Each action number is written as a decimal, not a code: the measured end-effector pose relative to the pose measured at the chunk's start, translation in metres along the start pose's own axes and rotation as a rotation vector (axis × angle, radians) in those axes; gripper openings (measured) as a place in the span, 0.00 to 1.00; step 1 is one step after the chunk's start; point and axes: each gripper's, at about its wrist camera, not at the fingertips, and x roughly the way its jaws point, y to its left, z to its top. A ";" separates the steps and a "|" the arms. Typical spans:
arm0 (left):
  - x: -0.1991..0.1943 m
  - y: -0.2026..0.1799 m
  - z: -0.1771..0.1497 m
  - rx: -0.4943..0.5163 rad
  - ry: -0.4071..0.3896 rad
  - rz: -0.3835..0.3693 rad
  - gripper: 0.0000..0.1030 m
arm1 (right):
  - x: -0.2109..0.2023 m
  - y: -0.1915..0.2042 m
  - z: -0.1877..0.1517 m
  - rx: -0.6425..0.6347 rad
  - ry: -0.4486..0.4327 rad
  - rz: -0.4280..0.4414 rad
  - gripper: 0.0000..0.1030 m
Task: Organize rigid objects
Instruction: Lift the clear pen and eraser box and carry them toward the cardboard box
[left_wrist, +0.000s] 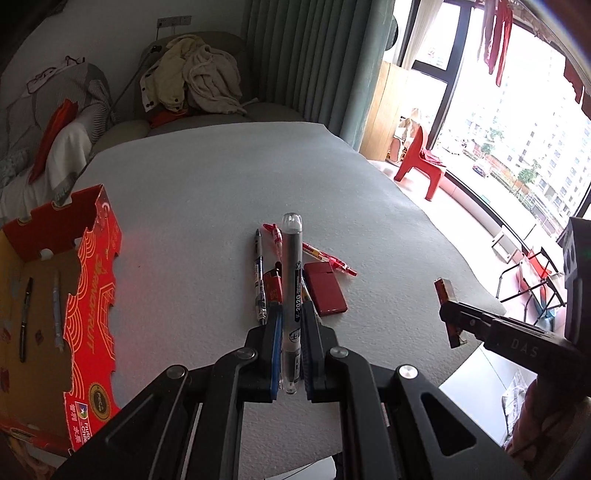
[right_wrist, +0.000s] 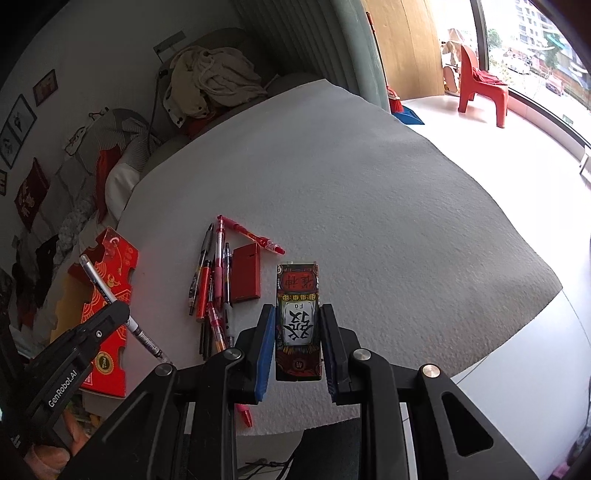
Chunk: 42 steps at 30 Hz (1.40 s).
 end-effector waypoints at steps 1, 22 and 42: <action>0.000 -0.001 0.000 0.001 -0.001 -0.001 0.10 | 0.000 0.000 -0.001 0.002 -0.001 -0.001 0.24; -0.009 0.003 -0.004 -0.002 -0.009 -0.019 0.10 | 0.000 0.004 -0.003 -0.001 0.011 -0.001 0.24; -0.013 0.003 -0.008 -0.010 -0.013 -0.024 0.10 | 0.000 0.010 -0.005 -0.009 0.019 -0.008 0.24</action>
